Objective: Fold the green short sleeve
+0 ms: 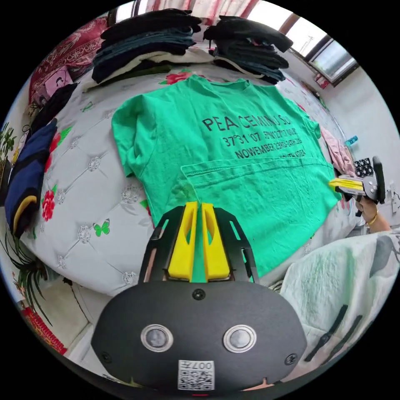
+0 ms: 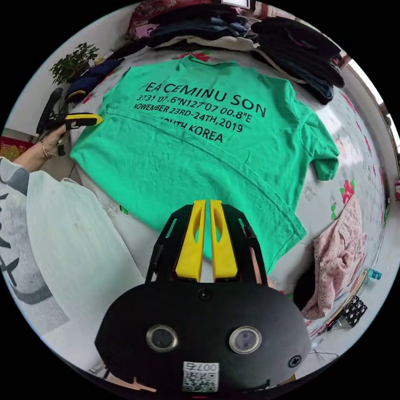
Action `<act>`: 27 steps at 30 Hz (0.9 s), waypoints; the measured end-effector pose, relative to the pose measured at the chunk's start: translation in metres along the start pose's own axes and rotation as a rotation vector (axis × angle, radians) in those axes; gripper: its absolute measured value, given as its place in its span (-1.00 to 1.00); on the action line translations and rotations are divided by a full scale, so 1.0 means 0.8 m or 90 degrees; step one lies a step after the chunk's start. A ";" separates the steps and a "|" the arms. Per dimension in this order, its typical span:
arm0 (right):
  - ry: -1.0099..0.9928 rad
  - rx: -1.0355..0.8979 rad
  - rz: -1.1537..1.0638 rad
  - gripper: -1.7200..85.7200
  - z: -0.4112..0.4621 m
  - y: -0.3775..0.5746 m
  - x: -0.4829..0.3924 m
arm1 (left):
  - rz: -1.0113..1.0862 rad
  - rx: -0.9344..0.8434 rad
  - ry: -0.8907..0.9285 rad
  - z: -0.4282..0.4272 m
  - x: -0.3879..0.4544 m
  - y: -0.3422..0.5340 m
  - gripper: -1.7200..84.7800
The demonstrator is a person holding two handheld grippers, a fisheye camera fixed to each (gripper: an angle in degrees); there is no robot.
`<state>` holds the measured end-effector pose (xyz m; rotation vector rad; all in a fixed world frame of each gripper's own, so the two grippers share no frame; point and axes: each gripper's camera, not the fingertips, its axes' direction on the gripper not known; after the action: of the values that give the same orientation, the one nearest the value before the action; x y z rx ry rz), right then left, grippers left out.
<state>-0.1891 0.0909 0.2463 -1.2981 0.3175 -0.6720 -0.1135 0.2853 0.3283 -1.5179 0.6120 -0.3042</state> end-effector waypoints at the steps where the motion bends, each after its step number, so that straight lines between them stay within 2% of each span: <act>1: 0.002 -0.022 -0.019 -0.96 0.010 -0.008 -0.008 | -0.052 0.010 0.023 -0.006 -0.022 0.000 -0.96; 2: 0.026 -0.072 -0.040 -0.96 0.029 -0.019 -0.023 | -0.105 0.019 0.038 -0.015 -0.046 0.005 -0.97; 5: 0.094 -0.062 -0.089 -0.97 0.033 -0.026 -0.044 | -0.228 0.091 0.104 -0.041 -0.106 0.035 -0.97; 8: 0.080 -0.049 -0.061 -0.97 0.036 -0.029 -0.036 | -0.350 0.139 0.156 -0.056 -0.176 0.068 -0.93; 14: -0.050 -0.045 0.057 -0.97 0.038 -0.039 0.018 | -0.348 0.109 0.184 -0.026 -0.206 0.021 -0.83; 18: -0.062 -0.058 0.059 -0.96 0.043 -0.046 0.028 | -0.327 0.103 0.135 -0.023 -0.209 -0.010 -0.89; 21: -0.048 -0.058 0.061 -0.96 0.046 -0.047 0.028 | -0.293 0.091 0.160 -0.020 -0.219 -0.023 -0.96; 23: -0.046 -0.049 0.069 -0.97 0.048 -0.044 0.030 | -0.294 0.116 0.195 -0.030 -0.234 -0.022 -0.98; 27: -0.060 -0.032 0.090 -0.97 0.052 -0.037 0.042 | -0.332 0.242 0.225 -0.096 -0.286 -0.008 -0.98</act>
<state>-0.1478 0.0994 0.2906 -1.3371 0.3469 -0.4844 -0.3406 0.3465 0.3812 -1.2394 0.3901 -1.0458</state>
